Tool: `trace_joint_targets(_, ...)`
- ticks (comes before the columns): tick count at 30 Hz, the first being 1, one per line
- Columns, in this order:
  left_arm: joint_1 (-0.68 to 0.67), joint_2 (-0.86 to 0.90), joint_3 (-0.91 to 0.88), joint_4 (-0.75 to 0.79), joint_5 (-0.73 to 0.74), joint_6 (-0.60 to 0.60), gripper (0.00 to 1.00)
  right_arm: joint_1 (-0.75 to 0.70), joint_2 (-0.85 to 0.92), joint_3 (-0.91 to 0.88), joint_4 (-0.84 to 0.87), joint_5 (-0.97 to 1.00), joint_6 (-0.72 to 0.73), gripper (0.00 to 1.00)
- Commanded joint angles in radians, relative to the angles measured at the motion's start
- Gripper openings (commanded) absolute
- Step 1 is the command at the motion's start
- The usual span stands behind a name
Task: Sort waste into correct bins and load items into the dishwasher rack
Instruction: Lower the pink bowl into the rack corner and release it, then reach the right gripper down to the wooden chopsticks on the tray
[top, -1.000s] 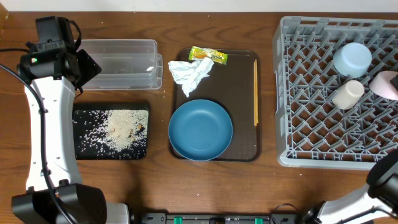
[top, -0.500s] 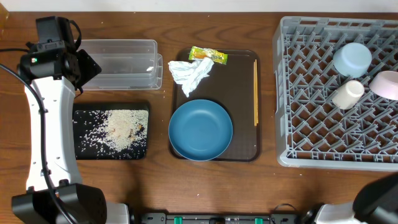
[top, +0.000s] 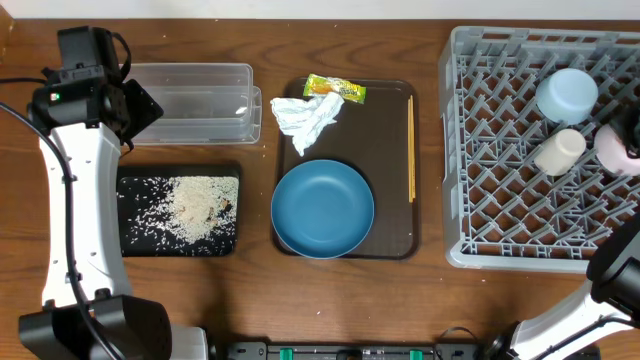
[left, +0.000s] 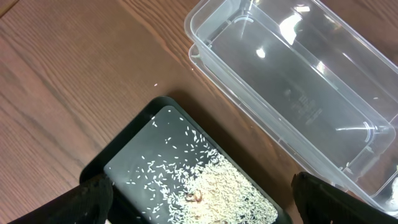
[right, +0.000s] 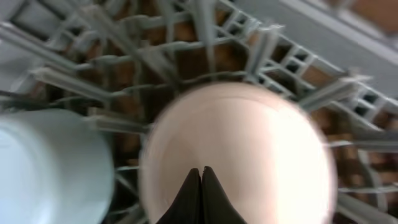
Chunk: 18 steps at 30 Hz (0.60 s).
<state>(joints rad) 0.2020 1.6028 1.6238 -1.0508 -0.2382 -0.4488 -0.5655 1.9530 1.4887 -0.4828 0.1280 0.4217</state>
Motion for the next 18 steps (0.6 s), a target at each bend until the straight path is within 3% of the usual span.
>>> trace_joint_targets(1, 0.004, -0.002, 0.012, -0.004, -0.005, -0.006, 0.95, -0.025, -0.061, 0.003, -0.033, 0.100, 0.043, 0.01)
trace_joint_targets(6, 0.005, -0.002, 0.012, -0.004, -0.005, -0.006, 0.95, -0.041, -0.186, 0.003, -0.081, 0.023, 0.109, 0.01)
trace_joint_targets(13, 0.004, -0.002, 0.012, -0.004, -0.005, -0.006, 0.95, -0.027, -0.397, 0.003, -0.035, -0.655, 0.109, 0.08)
trace_joint_targets(15, 0.004, -0.002, 0.012, -0.004, -0.005, -0.006, 0.95, 0.003, -0.433, 0.003, 0.019, -0.779, 0.109, 0.17)
trace_joint_targets(18, 0.004, -0.002, 0.012, -0.004, -0.005, -0.006, 0.95, 0.101, -0.465, 0.003, 0.054, -0.816, 0.095, 0.49)
